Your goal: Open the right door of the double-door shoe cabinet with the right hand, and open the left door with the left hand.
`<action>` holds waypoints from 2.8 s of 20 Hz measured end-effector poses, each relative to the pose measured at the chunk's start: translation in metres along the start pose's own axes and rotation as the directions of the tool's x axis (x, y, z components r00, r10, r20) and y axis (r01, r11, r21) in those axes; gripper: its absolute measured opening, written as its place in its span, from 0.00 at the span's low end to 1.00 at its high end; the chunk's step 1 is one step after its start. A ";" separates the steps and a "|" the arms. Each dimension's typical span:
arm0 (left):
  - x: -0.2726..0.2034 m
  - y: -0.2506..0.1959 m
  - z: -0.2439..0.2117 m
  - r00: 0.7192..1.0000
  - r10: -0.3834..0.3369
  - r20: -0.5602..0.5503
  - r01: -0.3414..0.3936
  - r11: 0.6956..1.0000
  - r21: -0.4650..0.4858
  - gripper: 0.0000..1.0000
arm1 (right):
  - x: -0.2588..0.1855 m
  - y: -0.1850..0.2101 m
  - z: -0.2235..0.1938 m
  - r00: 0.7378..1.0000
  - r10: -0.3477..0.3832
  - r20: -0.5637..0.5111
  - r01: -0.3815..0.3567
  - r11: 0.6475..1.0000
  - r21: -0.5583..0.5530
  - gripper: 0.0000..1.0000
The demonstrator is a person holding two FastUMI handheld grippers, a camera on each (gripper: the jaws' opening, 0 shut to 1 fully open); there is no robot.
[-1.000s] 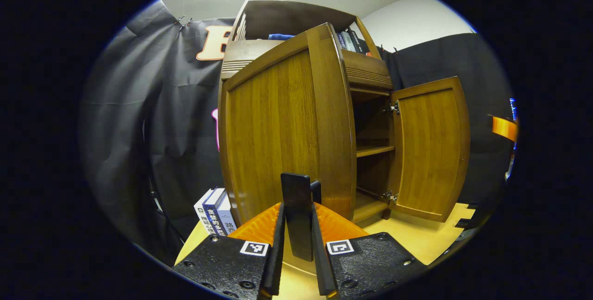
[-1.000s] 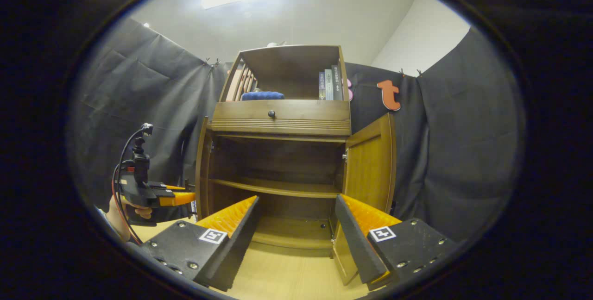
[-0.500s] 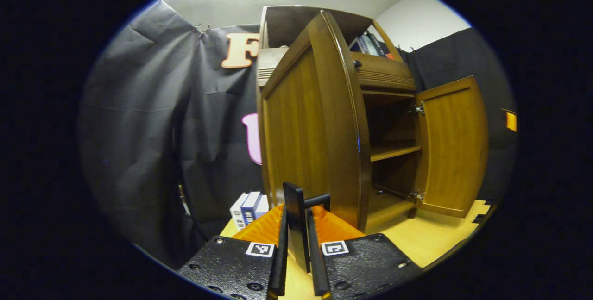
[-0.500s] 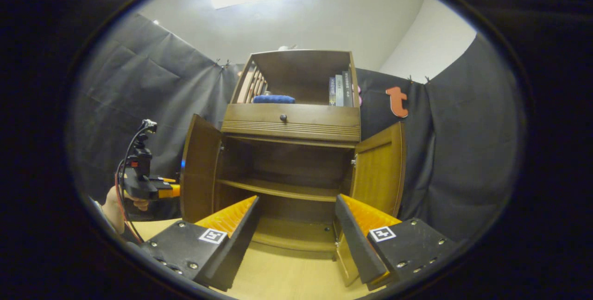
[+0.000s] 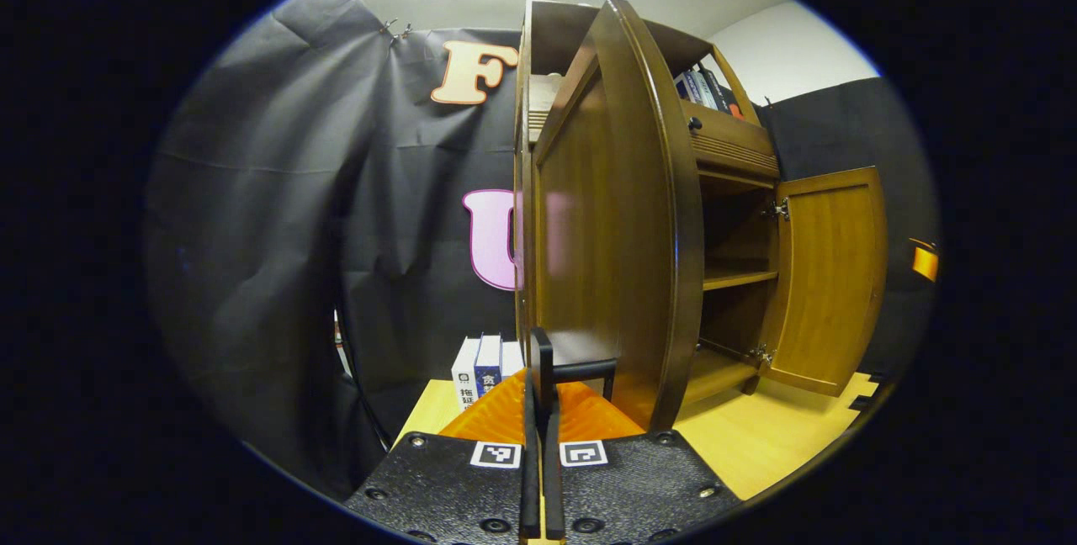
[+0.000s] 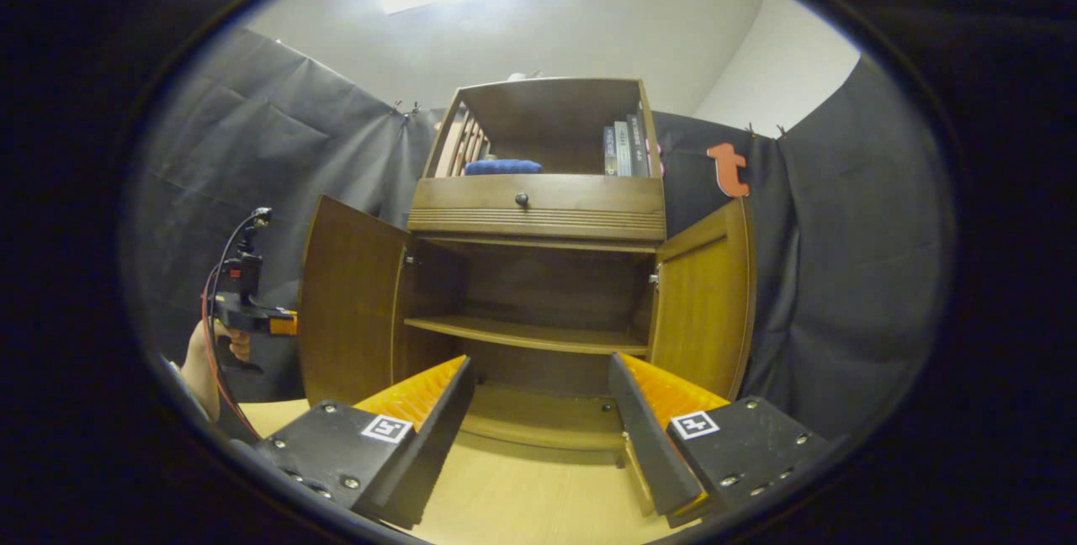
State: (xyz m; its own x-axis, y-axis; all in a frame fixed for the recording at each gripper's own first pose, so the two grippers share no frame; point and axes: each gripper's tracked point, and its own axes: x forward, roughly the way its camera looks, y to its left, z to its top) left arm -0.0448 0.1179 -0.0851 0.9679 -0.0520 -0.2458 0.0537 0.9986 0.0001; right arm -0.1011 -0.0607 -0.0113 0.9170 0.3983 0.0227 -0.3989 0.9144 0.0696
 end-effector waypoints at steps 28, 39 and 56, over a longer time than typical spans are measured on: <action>-0.009 0.011 0.001 0.991 -0.130 0.028 0.131 0.991 -0.031 0.10 | 0.014 -0.003 -0.027 1.000 -0.009 -0.028 0.010 0.999 0.035 0.96; -0.056 0.027 0.017 0.999 0.022 0.049 -0.020 0.999 -0.029 0.58 | 0.011 0.014 -0.030 0.999 0.030 -0.012 -0.029 0.999 0.033 0.96; -0.087 -0.065 0.088 0.979 0.077 0.188 -0.075 0.997 -0.022 0.93 | -0.007 -0.032 0.009 0.992 -0.106 0.070 0.099 0.990 0.096 0.96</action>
State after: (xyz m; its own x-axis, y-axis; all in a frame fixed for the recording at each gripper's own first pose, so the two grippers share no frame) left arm -0.1110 0.0560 0.0214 0.9980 0.0239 -0.0588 -0.0241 0.9997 -0.0024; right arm -0.0946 -0.0935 -0.0043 0.9523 0.2933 0.0849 -0.3037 0.9381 0.1667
